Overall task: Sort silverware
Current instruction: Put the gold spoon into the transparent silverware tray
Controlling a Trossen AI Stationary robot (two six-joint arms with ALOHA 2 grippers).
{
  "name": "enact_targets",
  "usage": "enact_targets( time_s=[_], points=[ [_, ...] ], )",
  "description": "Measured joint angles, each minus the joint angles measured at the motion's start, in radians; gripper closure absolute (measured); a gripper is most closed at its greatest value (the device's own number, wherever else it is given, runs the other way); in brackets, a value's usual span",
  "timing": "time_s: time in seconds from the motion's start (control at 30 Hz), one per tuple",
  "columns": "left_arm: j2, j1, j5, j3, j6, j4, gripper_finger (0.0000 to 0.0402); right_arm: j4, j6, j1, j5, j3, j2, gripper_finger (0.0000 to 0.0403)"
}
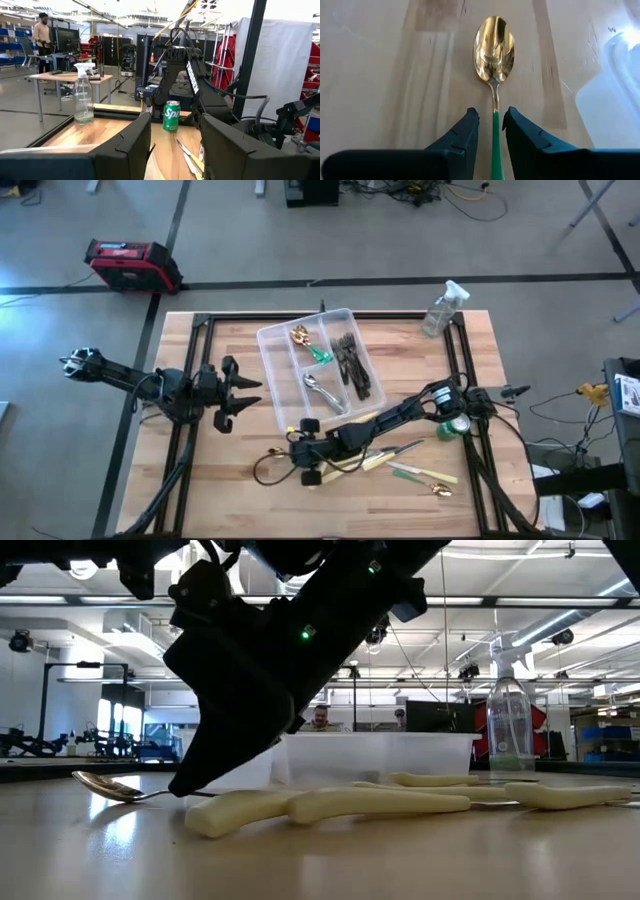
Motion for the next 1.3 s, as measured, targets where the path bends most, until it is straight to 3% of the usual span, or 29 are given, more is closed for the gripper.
enact_targets(
  time_s=[0.33, 0.43, 0.53, 0.7, 0.83, 1.0, 1.17, 1.3],
  points=[
    [-0.011, 0.000, 0.000, 0.000, -0.004, -0.001, 0.0244, -0.057, 0.014, 0.046, 0.005, -0.004, -0.007, 0.0378],
    [-0.015, 0.000, 0.000, 0.000, 0.002, -0.003, 0.0244, -0.077, -0.023, 0.084, 0.061, -0.007, -0.029, 0.0377],
    [-0.018, 0.000, 0.000, 0.000, 0.006, -0.003, 0.0244, -0.079, -0.093, 0.116, 0.132, -0.010, -0.058, 0.0367],
    [-0.029, 0.000, 0.000, 0.000, 0.006, -0.002, 0.0244, -0.063, -0.083, 0.112, 0.144, -0.001, -0.085, 0.0339],
    [-0.034, 0.000, 0.001, 0.000, 0.004, -0.004, 0.0244, -0.054, -0.091, 0.118, 0.121, -0.004, -0.082, 0.0312],
    [-0.033, 0.000, 0.001, 0.000, 0.004, -0.013, 0.0244, 0.003, -0.230, 0.142, 0.080, -0.002, -0.062, 0.0282],
    [-0.035, 0.000, 0.022, 0.000, -0.033, -0.027, 0.0244, 0.005, -0.091, 0.123, 0.089, -0.005, -0.038, 0.0267],
    [-0.038, 0.000, 0.040, 0.000, -0.053, -0.034, 0.0244, -0.001, -0.054, 0.090, 0.209, -0.005, -0.032, 0.0266]
  ],
)
